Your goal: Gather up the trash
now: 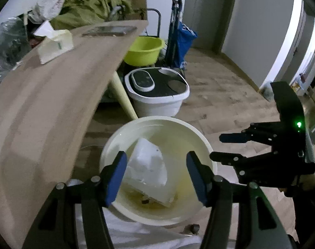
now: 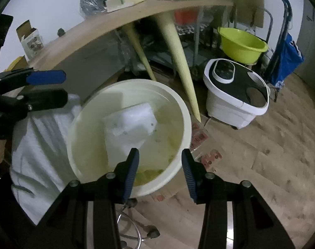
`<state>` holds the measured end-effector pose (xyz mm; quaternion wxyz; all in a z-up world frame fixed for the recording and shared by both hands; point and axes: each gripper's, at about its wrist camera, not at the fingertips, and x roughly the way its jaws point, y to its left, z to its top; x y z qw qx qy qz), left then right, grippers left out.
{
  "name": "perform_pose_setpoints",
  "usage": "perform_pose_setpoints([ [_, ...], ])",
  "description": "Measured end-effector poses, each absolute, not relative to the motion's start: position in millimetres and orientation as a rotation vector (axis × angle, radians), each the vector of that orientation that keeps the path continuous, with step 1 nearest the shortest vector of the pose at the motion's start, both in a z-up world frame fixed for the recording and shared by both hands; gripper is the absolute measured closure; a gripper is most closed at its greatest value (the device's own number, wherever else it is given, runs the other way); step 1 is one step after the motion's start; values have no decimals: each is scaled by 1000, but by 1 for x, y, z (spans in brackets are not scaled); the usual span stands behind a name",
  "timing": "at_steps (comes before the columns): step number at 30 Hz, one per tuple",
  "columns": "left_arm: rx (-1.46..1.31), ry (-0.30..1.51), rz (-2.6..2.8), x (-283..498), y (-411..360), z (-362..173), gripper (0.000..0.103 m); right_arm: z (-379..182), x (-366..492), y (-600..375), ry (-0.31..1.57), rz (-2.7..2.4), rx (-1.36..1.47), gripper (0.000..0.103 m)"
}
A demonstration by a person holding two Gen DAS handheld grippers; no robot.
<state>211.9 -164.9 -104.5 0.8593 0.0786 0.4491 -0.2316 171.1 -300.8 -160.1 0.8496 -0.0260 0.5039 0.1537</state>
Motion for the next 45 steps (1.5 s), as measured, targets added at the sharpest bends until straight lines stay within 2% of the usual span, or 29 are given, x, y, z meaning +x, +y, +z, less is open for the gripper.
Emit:
perform_pose_setpoints([
  [7, 125, 896, -425, 199, -135, -87, 43, -147, 174, -284, 1031, 351, -91, 61],
  [24, 19, 715, -198, 147, -50, -42, 42, -85, 166, -224, 880, 459, -198, 41],
  [34, -58, 566, -51, 106, -6, -5, 34, -36, 156, -193, 755, 529, -249, 35],
  [39, -59, 509, -4, 87, 6, 14, 31, -9, 156, -185, 691, 556, -247, 25],
  [45, -59, 445, 45, 68, 14, 37, 25, 22, 156, -176, 643, 589, -238, 21],
])
